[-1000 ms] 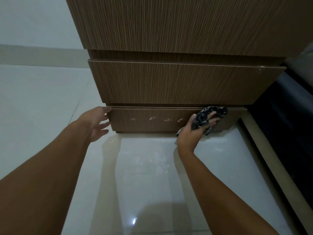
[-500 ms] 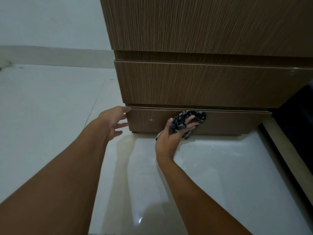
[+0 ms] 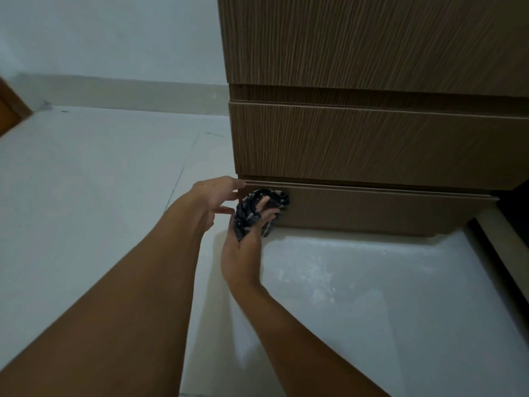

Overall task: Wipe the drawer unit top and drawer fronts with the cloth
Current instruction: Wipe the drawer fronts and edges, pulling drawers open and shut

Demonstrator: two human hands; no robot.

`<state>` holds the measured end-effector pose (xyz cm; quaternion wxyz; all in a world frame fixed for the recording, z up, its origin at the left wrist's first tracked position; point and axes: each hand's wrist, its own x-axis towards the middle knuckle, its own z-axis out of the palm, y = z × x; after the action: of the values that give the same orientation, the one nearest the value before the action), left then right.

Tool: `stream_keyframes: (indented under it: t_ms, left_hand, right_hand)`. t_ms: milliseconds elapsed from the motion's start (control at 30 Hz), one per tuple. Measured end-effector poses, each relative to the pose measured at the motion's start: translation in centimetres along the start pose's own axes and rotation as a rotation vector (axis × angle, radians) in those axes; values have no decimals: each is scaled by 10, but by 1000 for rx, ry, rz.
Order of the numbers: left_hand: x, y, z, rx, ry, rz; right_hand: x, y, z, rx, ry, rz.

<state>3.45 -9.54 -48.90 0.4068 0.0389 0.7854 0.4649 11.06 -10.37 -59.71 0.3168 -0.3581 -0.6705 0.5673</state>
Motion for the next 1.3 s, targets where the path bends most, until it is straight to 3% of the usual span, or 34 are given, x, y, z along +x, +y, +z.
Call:
stream_keyframes:
  t_ms: [300, 433, 767, 933, 1133, 1300]
  left_hand:
    - [0, 2, -1, 23, 63, -13]
    - [1, 4, -4, 41, 66, 34]
    - [1, 6, -5, 36, 69, 126]
    - [-7, 2, -10, -7, 85, 62]
    - [-3, -16, -32, -77, 256, -45]
    - [-12, -29, -41, 14, 209, -65]
  right_hand:
    - [-12, -2, -4, 1, -286, 111]
    - [-9, -7, -27, 128, -333, 270]
    - [-15, -22, -38, 461, 58, 567]
    - [5, -62, -28, 534, 19, 534]
    - [4, -80, -19, 443, -120, 450]
    - [6, -83, -25, 313, -269, 407]
